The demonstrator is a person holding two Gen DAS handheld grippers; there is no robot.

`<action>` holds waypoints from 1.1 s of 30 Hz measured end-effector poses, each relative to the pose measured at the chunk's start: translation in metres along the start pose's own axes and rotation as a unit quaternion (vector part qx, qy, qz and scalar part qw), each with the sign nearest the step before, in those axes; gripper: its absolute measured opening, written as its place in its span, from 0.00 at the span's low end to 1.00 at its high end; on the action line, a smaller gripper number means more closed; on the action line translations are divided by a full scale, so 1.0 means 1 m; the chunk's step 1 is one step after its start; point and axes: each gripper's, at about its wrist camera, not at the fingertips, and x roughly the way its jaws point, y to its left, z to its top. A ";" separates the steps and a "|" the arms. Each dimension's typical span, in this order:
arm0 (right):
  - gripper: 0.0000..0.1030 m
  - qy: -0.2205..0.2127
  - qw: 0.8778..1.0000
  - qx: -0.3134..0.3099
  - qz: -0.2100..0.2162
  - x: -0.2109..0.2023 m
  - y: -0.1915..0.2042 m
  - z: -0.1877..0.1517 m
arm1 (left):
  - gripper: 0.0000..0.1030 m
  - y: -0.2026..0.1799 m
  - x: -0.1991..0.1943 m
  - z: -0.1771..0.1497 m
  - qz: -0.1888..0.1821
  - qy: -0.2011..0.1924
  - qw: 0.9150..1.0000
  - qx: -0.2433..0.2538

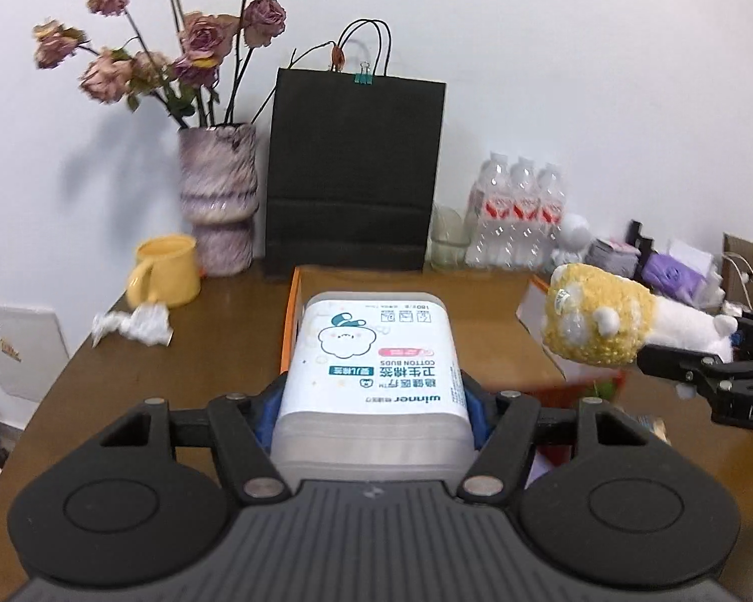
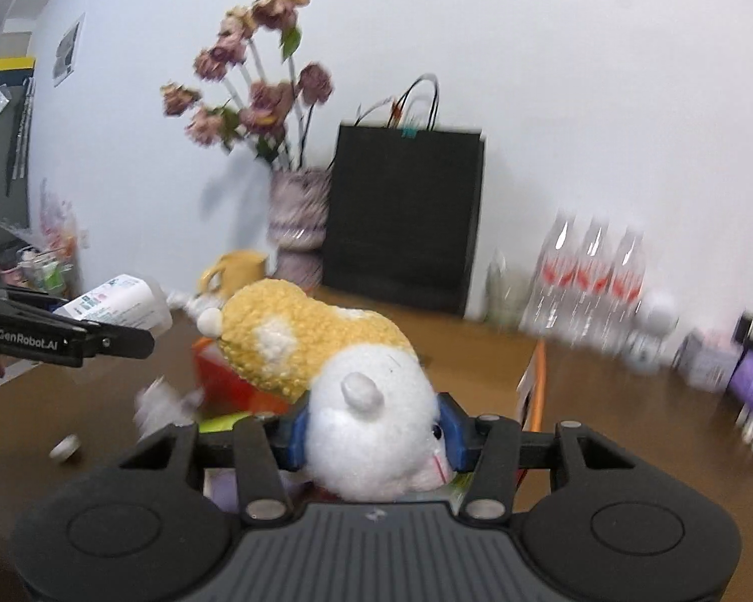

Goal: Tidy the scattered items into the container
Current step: 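Carry the tub in the left tool while the right tool carries the plush toy into the box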

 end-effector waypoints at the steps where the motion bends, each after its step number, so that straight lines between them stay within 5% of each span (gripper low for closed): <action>1: 0.47 0.001 1.000 -0.001 -0.005 0.009 -0.004 0.009 | 0.65 -0.001 0.012 0.009 0.000 0.005 1.000 -0.003; 10: 0.47 0.077 0.995 0.006 -0.058 0.133 -0.023 0.034 | 0.65 -0.016 0.144 0.059 0.031 0.094 0.995 -0.012; 18: 0.47 0.161 0.983 -0.003 -0.088 0.221 -0.033 0.029 | 0.65 -0.024 0.230 0.054 0.069 0.183 0.981 -0.004; 26: 0.55 0.218 0.971 0.014 -0.093 0.250 -0.039 0.014 | 0.67 -0.031 0.253 0.040 0.081 0.219 0.972 0.009; 31: 0.81 0.222 0.970 0.054 -0.077 0.245 -0.046 0.016 | 0.90 -0.030 0.244 0.045 0.074 0.202 0.976 0.008; 33: 0.82 0.215 0.972 0.058 -0.072 0.239 -0.048 0.017 | 0.97 -0.030 0.235 0.049 0.072 0.186 0.980 0.012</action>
